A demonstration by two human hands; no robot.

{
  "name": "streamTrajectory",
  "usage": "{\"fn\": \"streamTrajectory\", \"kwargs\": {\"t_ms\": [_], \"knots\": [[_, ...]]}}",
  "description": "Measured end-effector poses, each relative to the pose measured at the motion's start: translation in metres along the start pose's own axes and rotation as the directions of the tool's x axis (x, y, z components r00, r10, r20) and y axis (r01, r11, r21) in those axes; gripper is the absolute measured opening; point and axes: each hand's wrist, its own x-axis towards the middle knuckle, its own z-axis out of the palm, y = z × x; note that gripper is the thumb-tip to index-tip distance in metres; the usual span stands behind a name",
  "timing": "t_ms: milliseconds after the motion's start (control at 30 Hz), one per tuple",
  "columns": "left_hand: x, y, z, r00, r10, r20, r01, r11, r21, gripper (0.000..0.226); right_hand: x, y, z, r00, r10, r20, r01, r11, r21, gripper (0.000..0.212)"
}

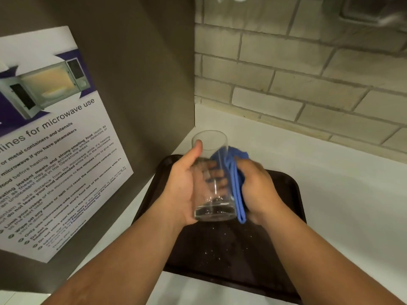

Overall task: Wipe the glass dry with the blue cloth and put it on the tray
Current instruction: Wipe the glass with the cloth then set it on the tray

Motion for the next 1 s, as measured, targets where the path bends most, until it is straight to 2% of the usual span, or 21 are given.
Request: {"fn": "streamTrajectory", "kwargs": {"t_ms": [100, 167, 233, 300, 367, 433, 467, 533, 600, 667, 700, 767, 867, 933, 1000], "knots": [[0.004, 0.003, -0.005, 0.994, 0.012, -0.105, -0.007, 0.999, 0.05, 0.092, -0.027, 0.015, -0.005, 0.968, -0.12, 0.22, 0.165, 0.967, -0.195, 0.029], [0.004, 0.001, -0.008, 0.991, 0.023, -0.132, -0.001, 0.987, 0.164, 0.09, -0.035, 0.02, 0.0, 0.945, -0.177, 0.275, 0.263, 0.91, -0.32, 0.037], [0.003, -0.003, -0.008, 0.994, -0.008, -0.113, 0.032, 0.976, 0.214, 0.081, -0.027, 0.019, 0.006, 0.94, -0.283, 0.192, 0.339, 0.846, -0.411, 0.04], [0.003, -0.006, -0.005, 0.998, -0.043, -0.052, 0.052, 0.981, 0.187, 0.073, -0.013, 0.009, 0.008, 0.947, -0.318, 0.051, 0.311, 0.864, -0.396, 0.025], [0.002, -0.007, 0.0, 0.999, -0.044, -0.016, 0.045, 0.993, 0.109, 0.071, 0.004, -0.003, 0.005, 0.974, -0.207, -0.096, 0.178, 0.951, -0.253, 0.02], [0.003, -0.004, 0.004, 0.999, -0.033, -0.031, 0.034, 0.998, 0.053, 0.076, 0.012, -0.006, -0.001, 0.982, -0.07, -0.177, 0.051, 0.993, -0.11, 0.03], [0.004, -0.002, 0.006, 0.998, -0.024, -0.055, 0.026, 0.999, 0.031, 0.078, 0.011, -0.006, -0.003, 0.986, -0.02, -0.166, 0.008, 0.997, -0.077, 0.034], [0.006, 0.003, 0.007, 0.993, 0.005, -0.117, -0.005, 1.0, 0.003, 0.081, -0.003, 0.001, -0.005, 0.999, -0.013, -0.046, 0.007, 0.993, -0.121, 0.034], [0.01, 0.003, 0.003, 0.985, 0.038, -0.17, -0.032, 0.999, 0.037, 0.082, -0.023, 0.013, -0.005, 0.989, -0.083, 0.12, 0.11, 0.965, -0.237, 0.034], [0.012, 0.0, -0.003, 0.979, 0.051, -0.196, -0.033, 0.995, 0.092, 0.08, -0.036, 0.017, -0.001, 0.96, -0.16, 0.23, 0.237, 0.901, -0.362, 0.052], [0.012, -0.002, -0.004, 0.981, 0.045, -0.189, -0.027, 0.995, 0.1, 0.079, -0.035, 0.016, 0.001, 0.948, -0.205, 0.244, 0.293, 0.861, -0.416, 0.058], [0.008, -0.005, -0.002, 0.993, 0.022, -0.12, -0.013, 0.997, 0.074, 0.075, -0.027, 0.007, 0.002, 0.944, -0.27, 0.189, 0.328, 0.828, -0.456, 0.053], [0.002, -0.009, 0.006, 0.998, 0.01, 0.058, -0.012, 0.999, 0.03, 0.077, -0.009, -0.01, 0.001, 0.978, -0.202, -0.052, 0.174, 0.926, -0.336, 0.04], [0.002, -0.009, 0.01, 0.991, 0.046, 0.128, -0.052, 0.997, 0.049, 0.074, -0.003, -0.015, 0.004, 0.972, -0.228, -0.059, 0.2, 0.93, -0.309, 0.037], [0.003, -0.005, 0.011, 0.987, 0.079, 0.142, -0.084, 0.996, 0.035, 0.067, 0.0, -0.016, 0.009, 0.967, -0.253, -0.025, 0.236, 0.931, -0.279, 0.034]]}}
